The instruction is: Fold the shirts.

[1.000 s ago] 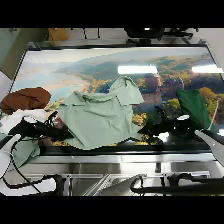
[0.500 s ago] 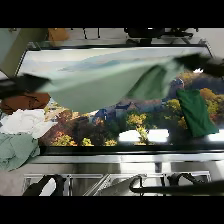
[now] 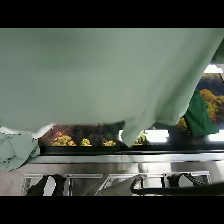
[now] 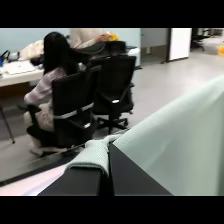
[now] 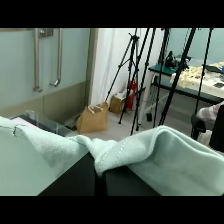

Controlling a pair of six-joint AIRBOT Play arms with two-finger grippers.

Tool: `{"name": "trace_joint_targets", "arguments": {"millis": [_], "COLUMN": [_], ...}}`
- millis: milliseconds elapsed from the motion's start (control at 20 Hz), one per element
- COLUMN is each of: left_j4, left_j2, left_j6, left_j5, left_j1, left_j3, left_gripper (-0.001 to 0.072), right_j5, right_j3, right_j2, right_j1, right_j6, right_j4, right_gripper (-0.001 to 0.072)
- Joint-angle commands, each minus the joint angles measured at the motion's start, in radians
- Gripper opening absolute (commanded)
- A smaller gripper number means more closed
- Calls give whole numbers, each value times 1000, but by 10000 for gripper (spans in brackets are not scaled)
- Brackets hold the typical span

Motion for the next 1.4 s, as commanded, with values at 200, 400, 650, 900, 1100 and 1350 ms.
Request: {"name": "trace_joint_targets", "arguments": {"millis": [200,400,650,900,1100,1350], "left_j4": [4,151,287,289,306,468], "left_j2": [-109,-385,-760,-950,-974,-871], "left_j6": [206,344,361,268,108,27], "left_j5": [18,230,403,267,-3,-261], "left_j1": [-101,-358,-458,-455,-375,-240], "left_j3": [-479,-675,-609,-389,-237,-338], "left_gripper": [16,17,17,192,655,654], "right_j5": [56,-94,-317,-320,-95,166], "right_j3": [-222,-305,-305,-304,-305,-414], "right_j2": [-277,-552,-835,-841,-720,-560], "right_j1": [131,338,444,428,310,139], "right_j6": [-114,-131,-130,-118,46,201], "right_j4": [81,-96,-131,-130,-164,-299], "right_gripper": [30,30,30,312,340,339]}}
